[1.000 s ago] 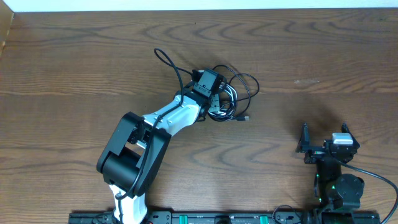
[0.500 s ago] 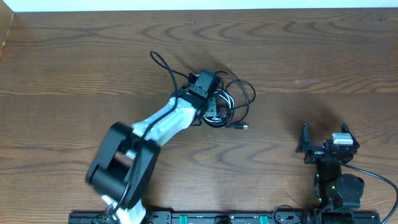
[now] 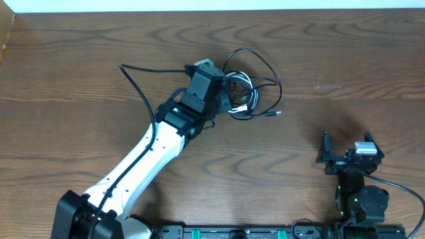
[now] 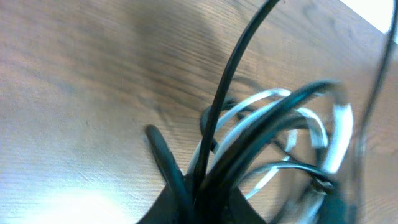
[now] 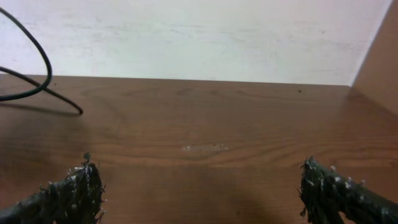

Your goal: Untangle cables

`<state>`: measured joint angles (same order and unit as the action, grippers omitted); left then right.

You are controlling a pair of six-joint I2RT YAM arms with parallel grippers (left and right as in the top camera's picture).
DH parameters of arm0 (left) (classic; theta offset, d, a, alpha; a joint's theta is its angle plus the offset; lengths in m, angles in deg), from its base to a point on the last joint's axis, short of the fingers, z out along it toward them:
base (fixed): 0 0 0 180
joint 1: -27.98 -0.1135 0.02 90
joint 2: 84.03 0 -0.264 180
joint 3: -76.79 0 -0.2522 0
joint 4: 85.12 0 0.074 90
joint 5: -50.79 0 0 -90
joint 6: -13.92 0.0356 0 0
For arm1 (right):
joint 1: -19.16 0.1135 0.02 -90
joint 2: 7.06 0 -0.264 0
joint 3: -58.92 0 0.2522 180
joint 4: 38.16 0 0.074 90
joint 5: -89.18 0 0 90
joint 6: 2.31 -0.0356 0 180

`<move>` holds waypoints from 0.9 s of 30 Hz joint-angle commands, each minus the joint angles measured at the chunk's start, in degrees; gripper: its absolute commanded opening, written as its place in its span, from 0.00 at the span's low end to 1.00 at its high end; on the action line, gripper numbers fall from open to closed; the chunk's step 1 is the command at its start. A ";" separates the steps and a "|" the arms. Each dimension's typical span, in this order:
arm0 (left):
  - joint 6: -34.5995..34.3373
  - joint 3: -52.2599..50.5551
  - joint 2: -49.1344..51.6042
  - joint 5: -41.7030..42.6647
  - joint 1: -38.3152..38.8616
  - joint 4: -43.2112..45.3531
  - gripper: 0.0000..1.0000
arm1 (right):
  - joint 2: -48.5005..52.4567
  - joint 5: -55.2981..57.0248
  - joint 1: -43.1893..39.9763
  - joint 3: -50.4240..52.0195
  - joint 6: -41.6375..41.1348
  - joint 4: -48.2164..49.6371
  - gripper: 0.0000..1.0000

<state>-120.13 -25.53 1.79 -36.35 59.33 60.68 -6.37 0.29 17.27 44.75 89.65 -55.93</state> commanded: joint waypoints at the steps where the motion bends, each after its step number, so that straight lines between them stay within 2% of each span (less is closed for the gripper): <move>1: -14.03 0.44 -0.09 0.20 0.20 0.15 0.24 | -0.20 0.46 0.48 0.11 0.46 -0.20 0.99; 3: -19.10 0.44 -0.07 0.20 0.39 0.11 0.24 | -0.20 0.46 0.48 0.11 0.46 -0.20 0.99; 6: -22.93 0.44 -0.07 0.17 0.92 0.13 0.24 | -0.20 0.46 0.48 0.11 0.46 -0.20 0.99; 19: -22.91 0.37 -0.07 1.22 1.42 -4.68 0.24 | -0.20 0.48 0.48 0.11 0.46 -0.20 0.99; 27: -22.88 0.37 -0.04 1.20 5.90 -5.68 0.23 | -0.20 0.48 0.48 0.11 0.46 -0.20 0.99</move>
<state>-142.31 -25.53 1.79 -35.41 62.87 55.30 -6.37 0.31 17.27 44.75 89.65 -55.96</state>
